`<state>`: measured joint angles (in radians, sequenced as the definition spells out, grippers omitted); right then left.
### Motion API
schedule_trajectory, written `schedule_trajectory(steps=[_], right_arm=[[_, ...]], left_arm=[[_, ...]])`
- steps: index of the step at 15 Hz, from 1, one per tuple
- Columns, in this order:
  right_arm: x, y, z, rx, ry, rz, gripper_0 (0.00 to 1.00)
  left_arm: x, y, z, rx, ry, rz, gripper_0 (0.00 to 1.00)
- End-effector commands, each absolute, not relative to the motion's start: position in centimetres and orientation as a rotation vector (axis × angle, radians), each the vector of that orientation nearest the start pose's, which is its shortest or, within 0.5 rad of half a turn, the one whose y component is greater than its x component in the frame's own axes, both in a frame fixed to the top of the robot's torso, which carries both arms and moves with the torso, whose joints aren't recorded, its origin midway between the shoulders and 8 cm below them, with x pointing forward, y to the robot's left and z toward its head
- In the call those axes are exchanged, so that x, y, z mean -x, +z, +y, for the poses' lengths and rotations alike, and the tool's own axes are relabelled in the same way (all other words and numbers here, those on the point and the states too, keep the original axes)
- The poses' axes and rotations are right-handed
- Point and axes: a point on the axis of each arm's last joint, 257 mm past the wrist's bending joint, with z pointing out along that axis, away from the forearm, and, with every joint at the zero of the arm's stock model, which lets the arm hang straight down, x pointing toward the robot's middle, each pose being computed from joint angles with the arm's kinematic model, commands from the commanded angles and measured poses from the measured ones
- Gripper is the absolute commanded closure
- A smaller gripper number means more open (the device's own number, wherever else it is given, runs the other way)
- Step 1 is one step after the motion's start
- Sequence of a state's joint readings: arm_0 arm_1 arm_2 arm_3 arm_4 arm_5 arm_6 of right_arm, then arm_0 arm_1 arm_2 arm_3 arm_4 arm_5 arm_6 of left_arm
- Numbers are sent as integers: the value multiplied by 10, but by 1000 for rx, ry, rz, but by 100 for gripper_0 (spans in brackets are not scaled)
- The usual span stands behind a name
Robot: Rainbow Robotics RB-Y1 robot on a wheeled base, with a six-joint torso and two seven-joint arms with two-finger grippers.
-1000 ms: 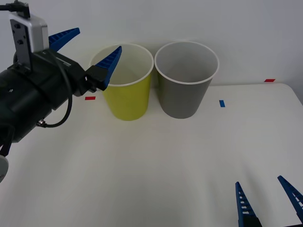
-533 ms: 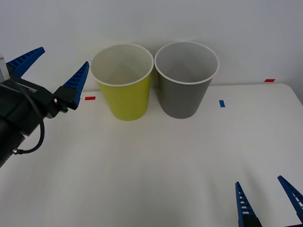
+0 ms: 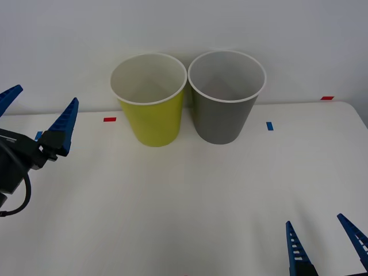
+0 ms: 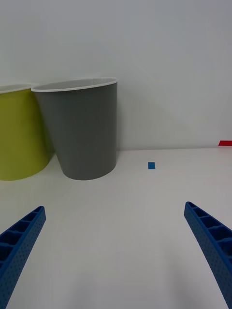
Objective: Put cans in the gray bin and PET bottles in the light green bin.
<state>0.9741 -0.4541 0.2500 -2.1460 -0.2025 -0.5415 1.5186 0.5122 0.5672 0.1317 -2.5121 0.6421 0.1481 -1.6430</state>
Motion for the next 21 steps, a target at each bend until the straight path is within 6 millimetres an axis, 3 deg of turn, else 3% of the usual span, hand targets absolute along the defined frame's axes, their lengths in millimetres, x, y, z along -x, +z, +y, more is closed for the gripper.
schedule_trajectory(steps=[1, 3, 6, 10, 15, 21], right_arm=[[-257, -203, -244, 73, 144, 1494, 0], [-257, -203, -244, 73, 144, 1494, 0], [-257, -203, -244, 73, 144, 1494, 0], [-257, -203, -244, 73, 144, 1494, 0], [-257, -203, -244, 73, 144, 1494, 0], [-257, -203, -244, 73, 144, 1494, 0]], left_arm=[[-365, -31, 275, -197, -102, 1325, 0], [-355, -46, 286, -198, -50, 1306, 0], [-331, -86, 299, -216, 8, 1310, 0], [-301, -132, 301, -176, -59, 1398, 0], [-257, -162, 305, -109, -61, 1490, 0], [-215, -200, 325, -30, 22, 1513, 0]])
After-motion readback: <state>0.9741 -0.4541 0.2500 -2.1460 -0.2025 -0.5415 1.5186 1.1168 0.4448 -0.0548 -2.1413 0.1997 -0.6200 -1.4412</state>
